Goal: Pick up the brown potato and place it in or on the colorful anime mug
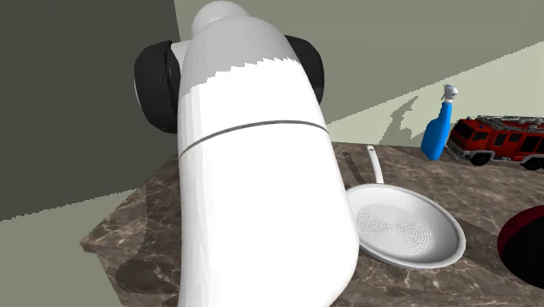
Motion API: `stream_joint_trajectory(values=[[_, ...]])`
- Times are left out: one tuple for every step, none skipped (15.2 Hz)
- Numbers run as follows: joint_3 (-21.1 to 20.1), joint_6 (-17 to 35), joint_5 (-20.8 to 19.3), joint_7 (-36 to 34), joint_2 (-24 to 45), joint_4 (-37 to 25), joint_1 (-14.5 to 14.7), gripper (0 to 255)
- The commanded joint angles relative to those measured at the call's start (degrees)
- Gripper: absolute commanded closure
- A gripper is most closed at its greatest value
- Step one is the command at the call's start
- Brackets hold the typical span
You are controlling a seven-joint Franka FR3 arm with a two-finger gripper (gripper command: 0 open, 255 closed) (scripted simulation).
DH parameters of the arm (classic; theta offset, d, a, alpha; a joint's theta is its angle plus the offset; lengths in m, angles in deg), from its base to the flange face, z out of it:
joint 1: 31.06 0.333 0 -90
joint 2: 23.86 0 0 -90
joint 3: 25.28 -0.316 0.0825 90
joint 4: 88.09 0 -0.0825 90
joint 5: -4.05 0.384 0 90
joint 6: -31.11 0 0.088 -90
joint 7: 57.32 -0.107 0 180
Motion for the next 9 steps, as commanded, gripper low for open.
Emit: stream_joint_trajectory(values=[[0.03,-0.36,-0.03,0.29,-0.36,-0.08,0.03,255],[0.05,-0.73,-0.06,0.59,-0.73,-0.19,0.08,255],[0.08,-1.12,-0.1,0.9,-1.07,-0.35,0.12,255],[0.11,-1.5,-0.14,1.22,-1.41,-0.5,0.17,255],[0.14,-1.89,-0.18,1.53,-1.74,-0.67,0.21,255],[0.17,-2.29,-0.22,1.86,-2.06,-0.86,0.26,255],[0.2,-2.69,-0.26,2.19,-2.37,-1.06,0.31,255],[0.23,-3.1,-0.31,2.52,-2.66,-1.28,0.36,255],[0.27,-3.51,-0.35,2.86,-2.95,-1.52,0.41,255]])
